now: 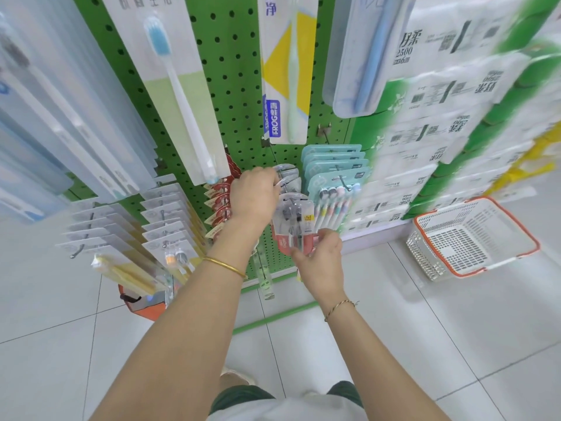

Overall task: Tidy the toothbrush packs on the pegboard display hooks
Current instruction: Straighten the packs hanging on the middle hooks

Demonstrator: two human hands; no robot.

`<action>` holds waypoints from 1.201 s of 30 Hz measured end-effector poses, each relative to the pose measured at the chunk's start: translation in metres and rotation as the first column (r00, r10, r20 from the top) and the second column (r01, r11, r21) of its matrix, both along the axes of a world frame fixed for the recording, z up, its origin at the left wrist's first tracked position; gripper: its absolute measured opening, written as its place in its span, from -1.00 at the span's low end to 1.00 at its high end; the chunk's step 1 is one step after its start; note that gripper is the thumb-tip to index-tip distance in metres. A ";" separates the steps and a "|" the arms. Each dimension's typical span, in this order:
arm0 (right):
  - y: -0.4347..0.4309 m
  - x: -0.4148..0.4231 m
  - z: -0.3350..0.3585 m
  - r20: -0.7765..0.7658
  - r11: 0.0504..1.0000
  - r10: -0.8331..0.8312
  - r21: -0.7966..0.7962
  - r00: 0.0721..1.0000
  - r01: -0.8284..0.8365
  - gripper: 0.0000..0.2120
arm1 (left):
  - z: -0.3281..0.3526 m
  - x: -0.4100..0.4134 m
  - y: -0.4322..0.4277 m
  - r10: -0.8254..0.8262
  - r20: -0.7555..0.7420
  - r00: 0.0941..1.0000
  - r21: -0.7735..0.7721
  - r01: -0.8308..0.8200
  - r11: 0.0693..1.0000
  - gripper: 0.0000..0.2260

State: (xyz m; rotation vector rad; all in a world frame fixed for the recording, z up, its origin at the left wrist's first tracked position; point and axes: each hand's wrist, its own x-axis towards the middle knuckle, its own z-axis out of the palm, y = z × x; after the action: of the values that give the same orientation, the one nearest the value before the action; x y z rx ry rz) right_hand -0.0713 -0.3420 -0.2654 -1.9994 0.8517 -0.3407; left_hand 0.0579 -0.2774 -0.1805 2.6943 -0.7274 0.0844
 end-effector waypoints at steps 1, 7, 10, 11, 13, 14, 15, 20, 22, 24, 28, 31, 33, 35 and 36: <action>0.001 -0.001 0.001 0.000 1.000 0.006 0.004 1.000 -0.006 -0.43 | -0.001 -0.001 0.000 0.007 0.018 1.000 -0.003 -0.007 1.000 -0.87; -0.001 -0.007 0.008 0.017 0.999 0.018 0.029 1.000 -0.019 -0.45 | -0.003 -0.009 0.006 0.061 0.096 0.994 -0.006 -0.061 0.998 -0.86; 0.001 -0.008 0.008 0.031 1.000 0.017 0.026 0.999 -0.018 -0.48 | -0.003 -0.015 0.011 0.100 0.124 0.987 0.004 -0.101 0.995 -0.87; 0.002 -0.007 0.007 0.037 1.000 0.015 0.027 0.999 -0.016 -0.49 | -0.004 -0.017 0.013 0.118 0.134 0.984 0.008 -0.120 0.993 -0.87; 0.003 -0.007 0.006 0.041 0.999 0.017 0.041 0.999 -0.019 -0.49 | -0.004 -0.022 0.017 0.154 0.143 0.978 0.001 -0.156 0.988 -0.86; 0.005 -0.007 0.006 0.043 0.998 0.022 0.052 0.999 -0.025 -0.49 | -0.004 -0.026 0.019 0.170 0.141 0.975 -0.008 -0.170 0.985 -0.86; 0.005 -0.007 0.007 0.049 0.998 0.024 0.063 0.999 -0.027 -0.49 | -0.004 -0.029 0.021 0.180 0.140 0.974 -0.014 -0.180 0.984 -0.85; 0.008 -0.009 0.009 0.044 0.998 0.051 0.042 0.998 -0.053 -0.50 | 0.001 -0.050 0.026 0.240 0.166 0.957 0.013 -0.245 0.969 -0.83; 0.009 -0.012 0.009 0.048 0.997 0.070 0.042 0.996 -0.072 -0.48 | 0.003 -0.058 0.029 0.270 0.168 0.948 0.019 -0.277 0.961 -0.83; 0.008 -0.015 0.011 0.054 0.994 0.092 0.056 0.994 -0.095 -0.46 | 0.004 -0.066 0.034 0.297 0.156 0.942 0.010 -0.302 0.953 -0.85; 0.007 -0.021 0.017 0.083 0.989 0.096 0.103 0.992 -0.104 -0.50 | 0.006 -0.082 0.043 0.357 0.107 0.928 -0.067 -0.352 0.934 -0.88; 0.001 -0.025 0.017 0.099 0.986 0.105 0.121 0.990 -0.117 -0.57 | 0.009 -0.095 0.049 0.375 0.065 0.925 -0.120 -0.366 0.923 -0.88; -0.002 -0.032 0.026 0.111 0.983 0.141 0.102 0.984 -0.153 -0.72 | 0.011 -0.100 0.053 0.354 0.027 0.935 -0.154 -0.346 0.926 -0.88; -0.009 -0.038 0.028 0.137 0.975 0.181 0.107 0.974 -0.197 -0.74 | 0.012 -0.104 0.057 0.331 -0.035 0.943 -0.214 -0.331 0.919 -0.88; -0.011 -0.041 0.030 0.150 0.966 0.212 0.120 0.966 -0.230 -0.74 | 0.014 -0.106 0.058 0.318 -0.088 0.944 -0.256 -0.330 0.908 -0.88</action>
State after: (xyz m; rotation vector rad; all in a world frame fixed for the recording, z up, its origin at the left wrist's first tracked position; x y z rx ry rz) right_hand -0.1126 -0.3530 -0.2352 -1.8978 0.5446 -0.2785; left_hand -0.0485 -0.2192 -0.1666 2.5176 -0.2254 0.1895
